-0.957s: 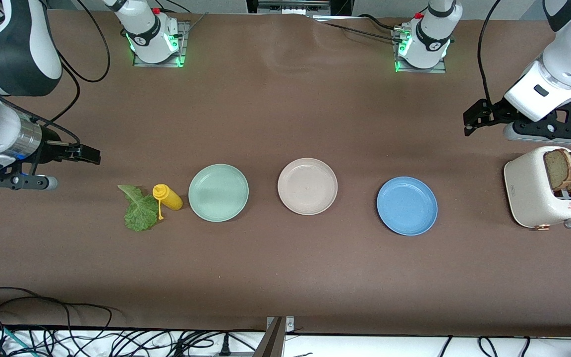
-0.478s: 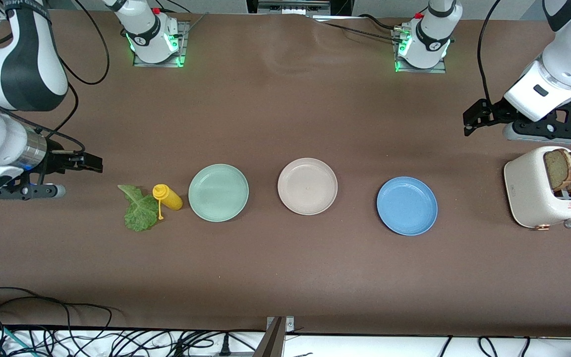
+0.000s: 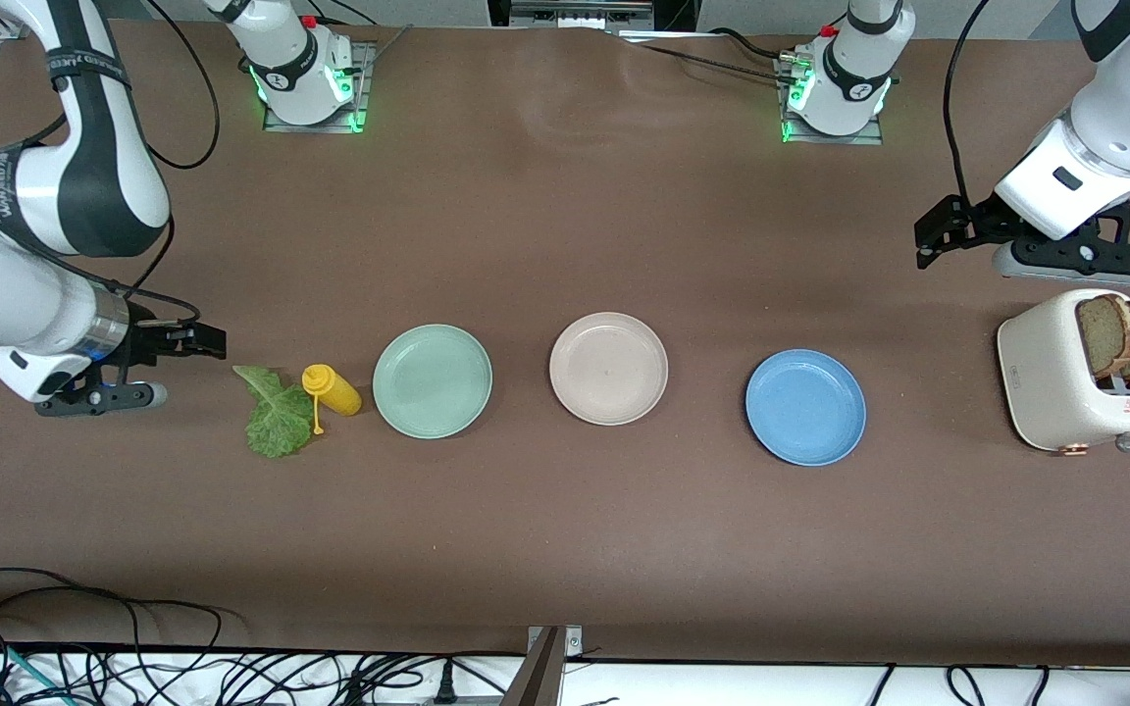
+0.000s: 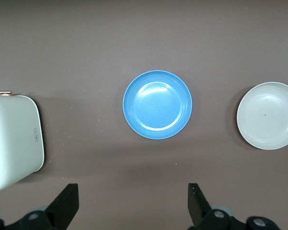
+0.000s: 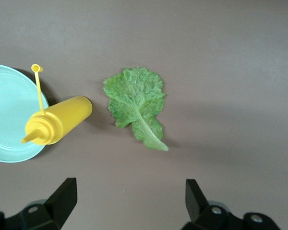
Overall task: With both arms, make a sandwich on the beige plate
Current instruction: 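Move the right gripper down over the green lettuce leaf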
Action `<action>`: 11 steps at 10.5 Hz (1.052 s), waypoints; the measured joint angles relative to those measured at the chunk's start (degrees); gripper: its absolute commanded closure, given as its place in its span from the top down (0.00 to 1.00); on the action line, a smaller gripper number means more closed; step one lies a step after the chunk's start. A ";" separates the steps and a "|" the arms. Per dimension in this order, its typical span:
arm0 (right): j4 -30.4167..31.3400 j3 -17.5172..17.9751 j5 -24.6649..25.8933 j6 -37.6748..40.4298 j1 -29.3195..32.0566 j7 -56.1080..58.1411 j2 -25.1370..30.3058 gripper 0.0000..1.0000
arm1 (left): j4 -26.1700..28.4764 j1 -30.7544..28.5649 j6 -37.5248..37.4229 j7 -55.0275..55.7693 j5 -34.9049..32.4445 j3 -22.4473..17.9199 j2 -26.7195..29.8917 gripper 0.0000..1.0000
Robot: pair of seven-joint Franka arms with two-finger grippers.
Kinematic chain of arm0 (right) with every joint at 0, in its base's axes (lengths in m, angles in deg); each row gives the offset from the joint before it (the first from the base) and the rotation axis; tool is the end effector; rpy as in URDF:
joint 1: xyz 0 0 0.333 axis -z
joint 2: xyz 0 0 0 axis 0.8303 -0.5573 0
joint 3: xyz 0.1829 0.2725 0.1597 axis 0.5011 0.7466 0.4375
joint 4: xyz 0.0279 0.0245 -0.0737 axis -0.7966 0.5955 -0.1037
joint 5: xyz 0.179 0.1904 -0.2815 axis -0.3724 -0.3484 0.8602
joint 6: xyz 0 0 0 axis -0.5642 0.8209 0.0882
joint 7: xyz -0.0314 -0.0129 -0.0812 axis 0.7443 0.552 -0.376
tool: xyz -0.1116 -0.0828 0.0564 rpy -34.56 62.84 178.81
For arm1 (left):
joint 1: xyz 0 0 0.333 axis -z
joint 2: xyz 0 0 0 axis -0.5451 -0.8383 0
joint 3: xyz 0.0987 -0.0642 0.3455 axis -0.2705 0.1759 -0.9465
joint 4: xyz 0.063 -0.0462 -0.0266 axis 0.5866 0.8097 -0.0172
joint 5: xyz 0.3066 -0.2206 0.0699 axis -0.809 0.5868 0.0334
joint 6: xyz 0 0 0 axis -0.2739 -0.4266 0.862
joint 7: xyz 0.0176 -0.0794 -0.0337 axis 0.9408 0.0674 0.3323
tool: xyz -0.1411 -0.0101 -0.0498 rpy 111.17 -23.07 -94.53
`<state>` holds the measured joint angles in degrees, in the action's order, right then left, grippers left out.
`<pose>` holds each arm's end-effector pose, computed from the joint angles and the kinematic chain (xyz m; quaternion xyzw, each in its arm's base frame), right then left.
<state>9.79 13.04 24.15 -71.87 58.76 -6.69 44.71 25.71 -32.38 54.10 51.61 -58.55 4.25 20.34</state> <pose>0.6454 0.0309 0.4089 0.9961 0.0743 -0.0484 0.0011 0.5421 -0.0768 0.5865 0.9990 -0.0422 0.0132 0.0001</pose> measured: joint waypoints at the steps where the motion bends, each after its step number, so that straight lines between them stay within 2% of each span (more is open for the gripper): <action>1: 0.89 -0.01 0.00 -0.99 0.16 1.30 -0.37 1.00 | 0.00 0.00 0.00 0.00 0.00 0.14 0.00 1.00; 11: 1.91 -0.09 0.00 -6.96 1.83 10.29 -7.71 1.00 | -0.08 0.19 0.00 0.00 0.00 0.33 0.00 1.00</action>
<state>11.69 12.95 24.15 -78.83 60.59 3.60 37.00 25.63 -32.19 54.10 51.61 -58.55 4.58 20.34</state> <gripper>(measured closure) 0.000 0.000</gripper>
